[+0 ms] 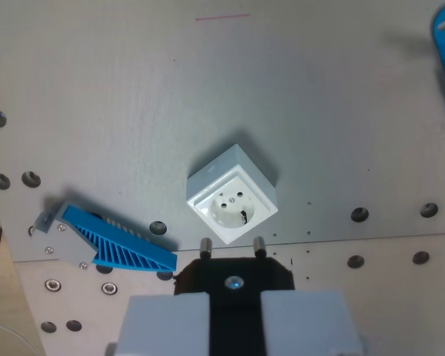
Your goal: Move above the white socket
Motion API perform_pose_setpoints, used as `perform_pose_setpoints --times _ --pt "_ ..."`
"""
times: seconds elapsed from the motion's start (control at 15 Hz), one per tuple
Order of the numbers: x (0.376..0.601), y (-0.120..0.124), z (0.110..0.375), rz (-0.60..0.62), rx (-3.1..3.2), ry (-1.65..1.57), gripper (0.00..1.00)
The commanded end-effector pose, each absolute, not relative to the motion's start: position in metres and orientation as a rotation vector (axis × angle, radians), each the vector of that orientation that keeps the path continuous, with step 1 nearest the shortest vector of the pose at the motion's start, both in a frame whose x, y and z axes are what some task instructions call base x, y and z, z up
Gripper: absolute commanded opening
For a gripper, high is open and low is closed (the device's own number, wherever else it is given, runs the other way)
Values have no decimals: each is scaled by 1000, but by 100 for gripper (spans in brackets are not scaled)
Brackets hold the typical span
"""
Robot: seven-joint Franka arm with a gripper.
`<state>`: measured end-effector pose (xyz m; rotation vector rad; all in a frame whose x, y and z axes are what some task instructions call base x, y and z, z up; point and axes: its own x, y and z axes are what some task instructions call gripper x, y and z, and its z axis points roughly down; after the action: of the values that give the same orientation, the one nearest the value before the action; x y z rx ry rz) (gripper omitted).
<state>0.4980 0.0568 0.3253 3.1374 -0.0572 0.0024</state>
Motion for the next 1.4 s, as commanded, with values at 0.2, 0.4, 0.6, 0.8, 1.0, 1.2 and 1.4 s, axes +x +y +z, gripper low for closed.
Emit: perform_pose_setpoints --times 0.2,0.4,0.6,0.8,1.0,1.2,1.4 --pt "498 57 325 3 3137 -59 0" --pt "498 57 325 4 3137 -49 0" --pt "497 57 323 3 3138 -25 0" --pt "495 57 320 10 3138 14 0" --pt "492 57 314 34 3140 69 0" --pt "489 57 308 62 3140 121 0" --pt "485 56 299 83 3136 183 0"
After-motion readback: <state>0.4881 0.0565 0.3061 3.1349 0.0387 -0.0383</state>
